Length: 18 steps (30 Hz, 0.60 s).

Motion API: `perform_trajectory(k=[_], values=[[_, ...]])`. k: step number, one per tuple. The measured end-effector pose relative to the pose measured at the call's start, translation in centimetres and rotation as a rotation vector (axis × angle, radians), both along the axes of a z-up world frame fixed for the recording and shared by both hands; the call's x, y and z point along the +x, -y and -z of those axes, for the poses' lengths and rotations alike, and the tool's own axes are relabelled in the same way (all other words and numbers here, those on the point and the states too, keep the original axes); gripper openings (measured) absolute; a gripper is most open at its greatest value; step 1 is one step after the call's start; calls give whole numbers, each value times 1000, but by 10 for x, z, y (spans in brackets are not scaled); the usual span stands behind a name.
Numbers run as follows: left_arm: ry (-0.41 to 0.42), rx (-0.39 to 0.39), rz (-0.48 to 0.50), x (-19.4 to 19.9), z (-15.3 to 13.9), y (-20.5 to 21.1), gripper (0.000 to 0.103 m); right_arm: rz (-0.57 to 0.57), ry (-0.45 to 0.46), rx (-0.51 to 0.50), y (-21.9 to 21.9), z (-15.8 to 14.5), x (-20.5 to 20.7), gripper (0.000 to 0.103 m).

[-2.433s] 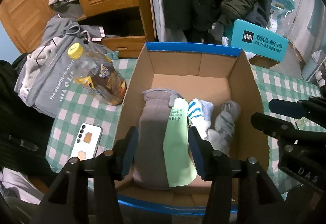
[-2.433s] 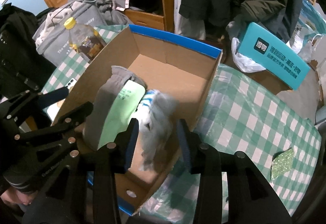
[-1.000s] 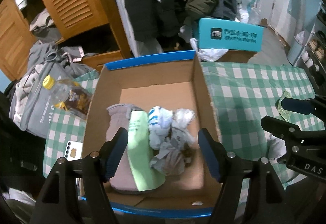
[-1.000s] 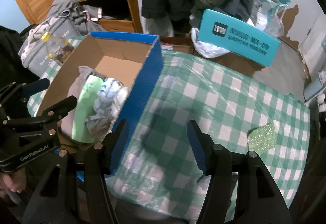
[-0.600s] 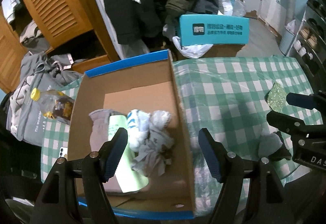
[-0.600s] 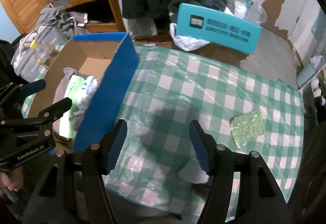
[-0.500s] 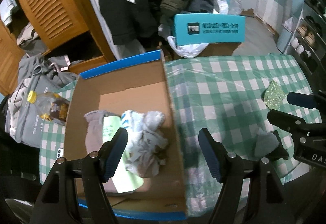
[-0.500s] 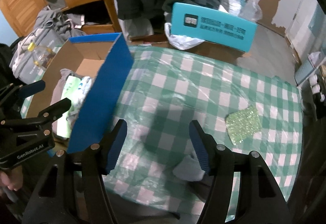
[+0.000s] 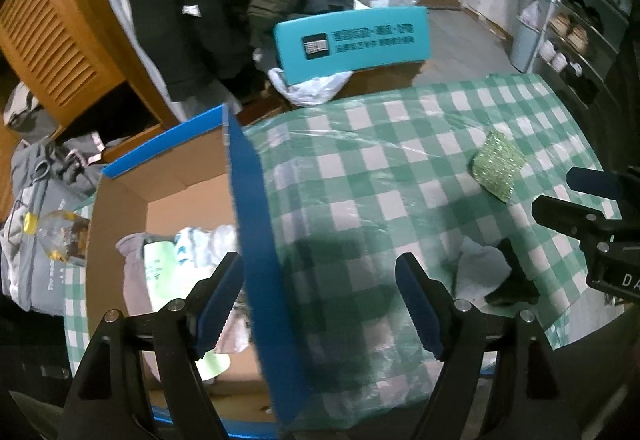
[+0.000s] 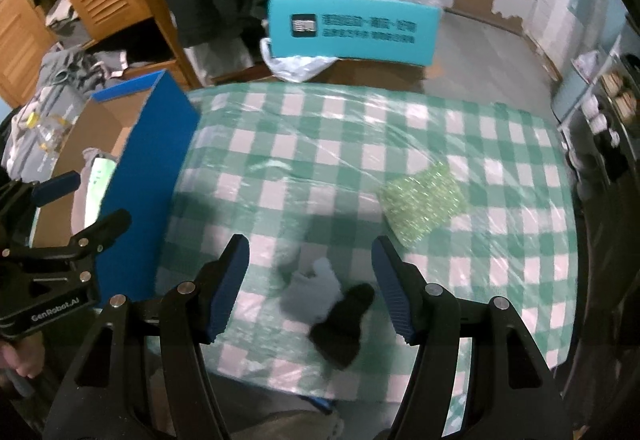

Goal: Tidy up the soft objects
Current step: 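Move both tools back over the table toward the black and grey socks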

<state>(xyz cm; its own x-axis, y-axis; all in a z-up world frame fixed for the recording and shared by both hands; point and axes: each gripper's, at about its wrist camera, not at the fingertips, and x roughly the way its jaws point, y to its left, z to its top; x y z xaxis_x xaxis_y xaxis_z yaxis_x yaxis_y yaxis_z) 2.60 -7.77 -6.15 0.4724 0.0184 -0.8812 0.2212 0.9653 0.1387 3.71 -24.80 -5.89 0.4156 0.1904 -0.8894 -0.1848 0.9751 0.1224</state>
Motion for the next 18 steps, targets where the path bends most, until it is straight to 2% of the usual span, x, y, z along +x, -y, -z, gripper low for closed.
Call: perform_trajectory(k=[9,18], values=[[-46,22,48,1,20,33,79,57,-39,-1,31,17,-9,64],[-120,19,55,0,48,43,79,79,-114,13,47,45,-16,64]])
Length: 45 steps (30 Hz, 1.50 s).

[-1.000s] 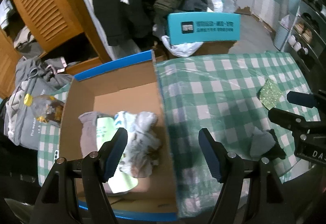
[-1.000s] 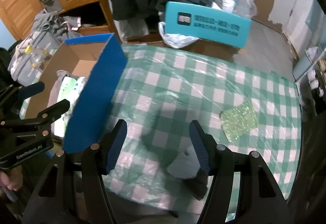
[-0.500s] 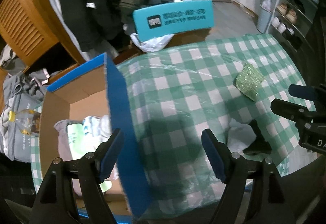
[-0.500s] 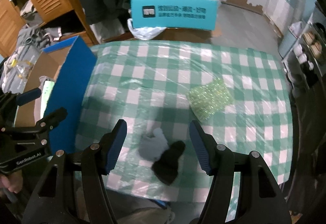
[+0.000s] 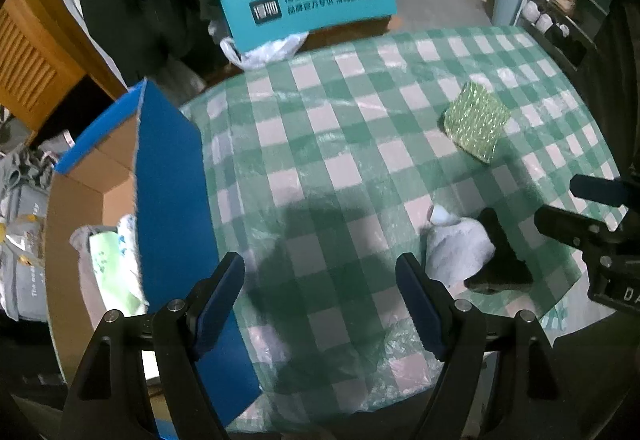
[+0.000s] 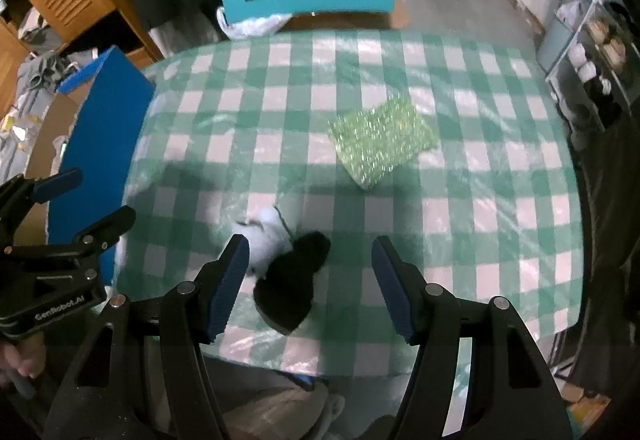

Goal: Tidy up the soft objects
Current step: 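Move both tools back over the table toward the black and grey socks, then grasp the black sock with the right gripper while the left gripper grasps the grey sock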

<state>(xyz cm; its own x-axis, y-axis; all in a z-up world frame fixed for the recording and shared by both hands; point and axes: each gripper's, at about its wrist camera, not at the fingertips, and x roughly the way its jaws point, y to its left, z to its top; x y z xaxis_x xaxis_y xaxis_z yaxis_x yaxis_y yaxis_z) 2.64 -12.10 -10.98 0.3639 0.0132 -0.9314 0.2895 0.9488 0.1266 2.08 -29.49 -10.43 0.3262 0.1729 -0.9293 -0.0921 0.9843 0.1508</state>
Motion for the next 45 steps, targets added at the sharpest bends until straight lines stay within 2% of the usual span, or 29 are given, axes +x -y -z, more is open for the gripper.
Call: perform_trajectory(k=[10,24,25,27,29,36,41,45], values=[[-63,12,-21,2,30,1,79,-31,-107,-5,-7,38,1,64],[-95,11,-15,8,41,7,79,-103,-180,-33,-31,69,6,64],[-96,11,-14,8,42,8,79,-106,-181,-34,-31,69,5,63],[-98,11,-12,10,43,10,79,-118,-189,-29,-31,71,4,44],[-99,10,-7,10,43,12,79,-128,-194,-25,-31,72,2,35],[-102,5,12,11,44,26,79,-112,-180,-59,-18,67,-4,29],[-109,-12,30,10,44,39,80,-66,-164,-102,1,63,-7,29],[-113,-43,47,9,41,48,82,-34,-163,-91,16,65,-8,29]])
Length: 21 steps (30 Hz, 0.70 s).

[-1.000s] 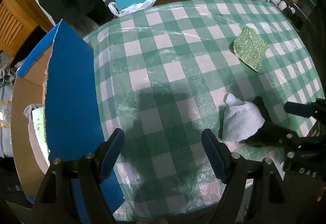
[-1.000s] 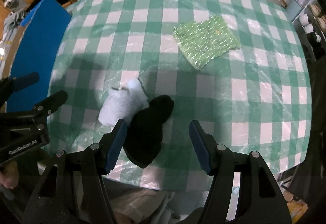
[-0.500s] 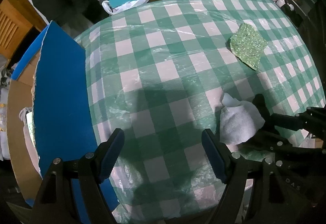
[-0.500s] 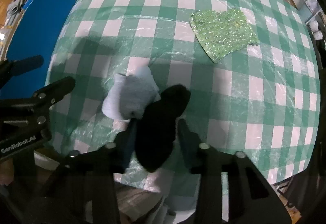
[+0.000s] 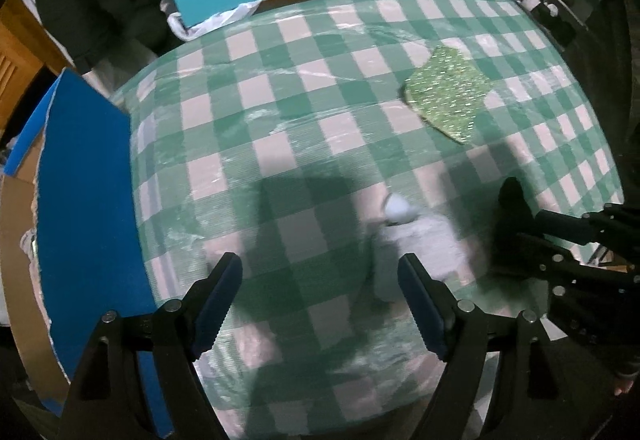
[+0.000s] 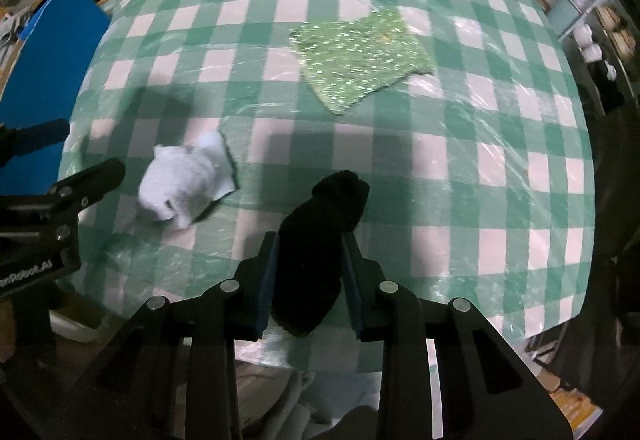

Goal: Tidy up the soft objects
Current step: 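Grasp the black sock with the right gripper while the left gripper grasps the grey sock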

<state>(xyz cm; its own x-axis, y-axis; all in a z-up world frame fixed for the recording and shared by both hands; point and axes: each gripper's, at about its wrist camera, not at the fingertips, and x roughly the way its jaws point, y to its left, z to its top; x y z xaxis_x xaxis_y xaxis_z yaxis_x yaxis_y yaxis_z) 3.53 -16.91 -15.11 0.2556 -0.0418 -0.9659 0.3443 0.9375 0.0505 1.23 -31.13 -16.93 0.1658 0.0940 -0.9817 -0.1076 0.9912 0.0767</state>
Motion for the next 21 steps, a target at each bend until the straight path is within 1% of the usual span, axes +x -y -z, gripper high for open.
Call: perform_trajectory(k=[4,6,10,13,15,19,21], values=[[3,-8,25,-3,-1,11,83,15,6,3,10,1,-1,29],[1,-13,33,-5,0,15,87,25,9,-6,17,0,-2,29],[1,-19,54,-8,1,24,87,47,12,-11,25,-2,-6,29],[0,-9,72,-9,4,30,87,53,12,-2,27,-1,-6,29],[-10,-8,75,-8,8,34,87,55,11,2,27,0,-5,29],[-36,-13,77,-6,18,40,87,66,8,11,47,-4,-8,29],[-52,-19,73,-5,23,41,87,73,6,16,47,-2,-8,33]])
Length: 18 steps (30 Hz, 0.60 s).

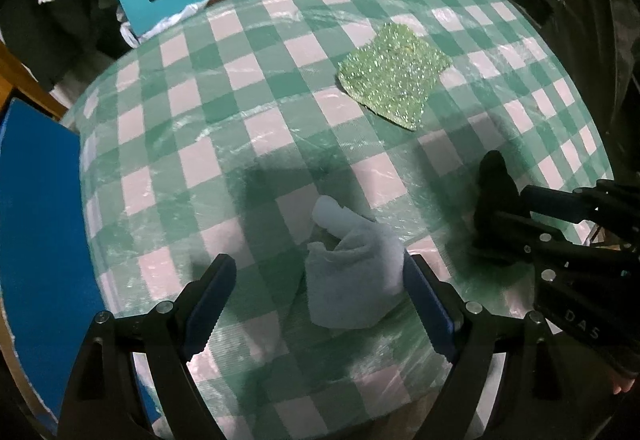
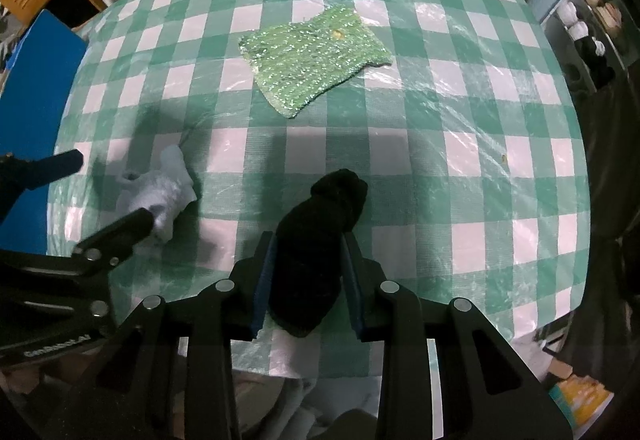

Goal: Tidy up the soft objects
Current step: 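Grasp the black sock with the right gripper while the left gripper grasps the grey sock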

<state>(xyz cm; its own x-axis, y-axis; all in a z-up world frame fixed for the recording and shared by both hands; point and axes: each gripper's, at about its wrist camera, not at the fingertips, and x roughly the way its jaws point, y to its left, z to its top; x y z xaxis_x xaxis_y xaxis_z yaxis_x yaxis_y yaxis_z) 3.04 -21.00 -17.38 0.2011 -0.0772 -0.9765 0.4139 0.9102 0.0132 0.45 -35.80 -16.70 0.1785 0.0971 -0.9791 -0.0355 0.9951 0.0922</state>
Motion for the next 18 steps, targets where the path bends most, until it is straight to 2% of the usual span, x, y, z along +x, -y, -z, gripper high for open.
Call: perform_trajectory(k=[3,9,13,15,17,18], values=[[-24,-19,-6,2,6,1,87,14,-6,11,3,4,6,37],[-42,-41,6,0,12,3,85,25,-25,33,12,9,18,37],[-82,-63,36,-4,15,5,53,8,-19,16,9,9,20,36],[-67,-47,49,-7,14,7,49,4,-16,10,6,9,21,35],[-54,-40,64,-10,12,8,34,0,-12,4,3,8,23,34],[-50,-42,68,-12,10,8,31,-1,-9,1,2,6,23,34]])
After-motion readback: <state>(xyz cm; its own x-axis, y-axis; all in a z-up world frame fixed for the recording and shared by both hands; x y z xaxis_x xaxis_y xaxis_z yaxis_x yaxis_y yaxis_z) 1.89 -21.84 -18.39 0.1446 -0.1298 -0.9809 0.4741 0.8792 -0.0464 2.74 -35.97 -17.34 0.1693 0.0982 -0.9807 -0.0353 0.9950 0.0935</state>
